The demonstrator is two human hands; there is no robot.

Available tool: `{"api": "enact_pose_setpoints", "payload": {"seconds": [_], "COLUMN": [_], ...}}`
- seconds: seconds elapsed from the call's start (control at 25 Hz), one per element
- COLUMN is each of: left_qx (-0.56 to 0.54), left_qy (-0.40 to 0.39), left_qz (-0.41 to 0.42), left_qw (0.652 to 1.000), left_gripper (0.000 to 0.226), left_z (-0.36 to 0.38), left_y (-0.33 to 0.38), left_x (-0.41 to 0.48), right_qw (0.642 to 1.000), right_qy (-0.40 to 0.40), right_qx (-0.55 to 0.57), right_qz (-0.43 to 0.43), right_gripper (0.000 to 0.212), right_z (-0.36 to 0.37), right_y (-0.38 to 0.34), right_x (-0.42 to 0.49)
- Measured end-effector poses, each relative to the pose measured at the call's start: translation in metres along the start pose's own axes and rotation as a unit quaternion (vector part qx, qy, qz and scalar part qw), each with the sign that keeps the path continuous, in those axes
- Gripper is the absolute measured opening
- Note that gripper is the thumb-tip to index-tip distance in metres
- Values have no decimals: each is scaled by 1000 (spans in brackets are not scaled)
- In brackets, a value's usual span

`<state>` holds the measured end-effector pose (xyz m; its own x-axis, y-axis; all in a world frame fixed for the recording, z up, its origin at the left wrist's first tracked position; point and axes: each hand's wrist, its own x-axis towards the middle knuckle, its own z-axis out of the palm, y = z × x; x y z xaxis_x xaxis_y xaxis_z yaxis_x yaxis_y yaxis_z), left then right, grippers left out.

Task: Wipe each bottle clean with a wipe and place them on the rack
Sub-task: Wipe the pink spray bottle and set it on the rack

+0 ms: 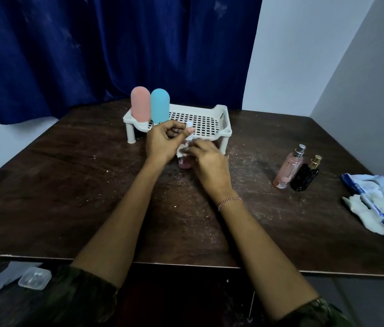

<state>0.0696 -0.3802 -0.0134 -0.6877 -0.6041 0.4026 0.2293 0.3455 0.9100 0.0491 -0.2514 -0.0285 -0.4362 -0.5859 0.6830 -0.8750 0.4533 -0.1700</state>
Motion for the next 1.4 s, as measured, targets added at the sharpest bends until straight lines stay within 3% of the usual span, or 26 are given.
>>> {"api": "enact_pose_setpoints", "payload": {"seconds": [0.32,0.48,0.68,0.8,1.0,1.16,1.32,1.4], "left_qx": [8,39,64,78,115,116,118,98], "left_qy": [3,13,8,4,-6,-8,-37,-48], "left_qz": [2,3,36,49,91,86,97,93], "left_qw": [1000,999,997,996,989,989,988,990], "left_gripper": [15,21,31,30,26,28,35,39], "left_z": [0,-3,-7,-10,-10,-11,-9,-8], "left_y": [0,-1,2,0,-4,-10,-12,-13], "left_x": [1,2,-1,-1,-2,0,-2,-2], "right_qw": [996,997,991,995,988,992,984,984], "right_qy": [66,-11,68,7,73,12,90,89], "right_qx": [57,72,105,91,132,125,149,150], "right_qz": [35,39,43,37,38,23,35,39], "right_gripper": [19,19,18,16,17,17,18,18], "right_z": [-3,-2,-2,3,1,5,1,0], "right_y": [1,-1,1,1,0,-1,-2,-2], "right_x": [1,0,4,2,5,2,5,5]}}
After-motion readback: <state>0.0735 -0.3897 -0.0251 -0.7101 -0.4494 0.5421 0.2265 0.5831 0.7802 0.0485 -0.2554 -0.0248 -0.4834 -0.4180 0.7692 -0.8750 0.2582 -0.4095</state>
